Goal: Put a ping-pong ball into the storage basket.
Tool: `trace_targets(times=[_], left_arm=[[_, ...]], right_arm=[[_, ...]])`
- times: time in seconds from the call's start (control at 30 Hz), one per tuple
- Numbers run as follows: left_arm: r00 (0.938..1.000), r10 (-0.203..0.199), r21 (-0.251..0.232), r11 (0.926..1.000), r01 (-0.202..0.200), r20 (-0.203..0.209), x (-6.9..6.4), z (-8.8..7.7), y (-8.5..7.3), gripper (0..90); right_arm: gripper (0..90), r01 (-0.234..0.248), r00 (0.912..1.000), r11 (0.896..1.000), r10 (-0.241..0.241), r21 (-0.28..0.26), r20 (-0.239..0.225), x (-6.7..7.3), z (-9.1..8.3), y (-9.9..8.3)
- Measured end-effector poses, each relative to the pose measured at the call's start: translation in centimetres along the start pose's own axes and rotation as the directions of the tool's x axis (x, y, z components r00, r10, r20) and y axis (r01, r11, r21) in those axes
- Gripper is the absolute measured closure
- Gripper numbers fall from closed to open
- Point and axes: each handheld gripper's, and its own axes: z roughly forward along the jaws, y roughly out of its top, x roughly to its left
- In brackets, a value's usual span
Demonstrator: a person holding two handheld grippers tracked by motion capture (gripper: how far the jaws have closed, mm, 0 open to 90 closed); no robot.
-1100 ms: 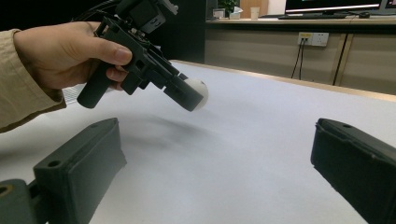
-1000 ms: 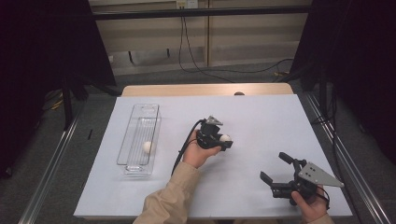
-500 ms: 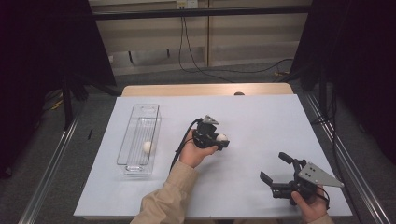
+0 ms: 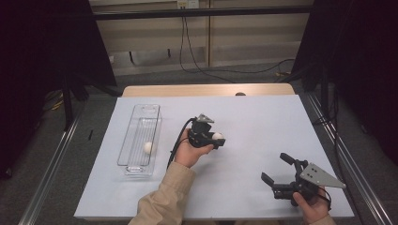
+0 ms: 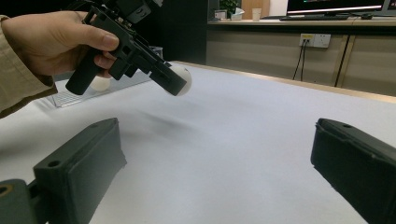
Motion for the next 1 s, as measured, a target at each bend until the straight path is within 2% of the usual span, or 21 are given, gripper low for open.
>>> trace_targets(times=[0.37, 0.73, 1.0], left_arm=[[0.9992, -0.036, -0.017, 0.9992, 0.035, -0.016, 0.9, -1.7, 0.1, 51.1], [0.9985, -0.042, -0.003, 0.9991, 0.042, -0.035, 1.4, -2.9, -0.1, 51.1], [0.9974, -0.055, -0.016, 0.9984, 0.055, -0.045, 2.0, -3.8, -0.1, 51.1]], right_arm=[[1.5, -0.002, 1.0000, 1.000, 0.002, 0.000, -0.003, 0.1, 0.0, 0.0], [1.5, 0.000, 1.0000, 1.000, 0.000, -0.001, -0.004, 0.1, 0.0, 0.0], [1.5, 0.002, 1.0000, 1.000, -0.002, -0.001, -0.008, 0.1, 0.1, 0.0]])
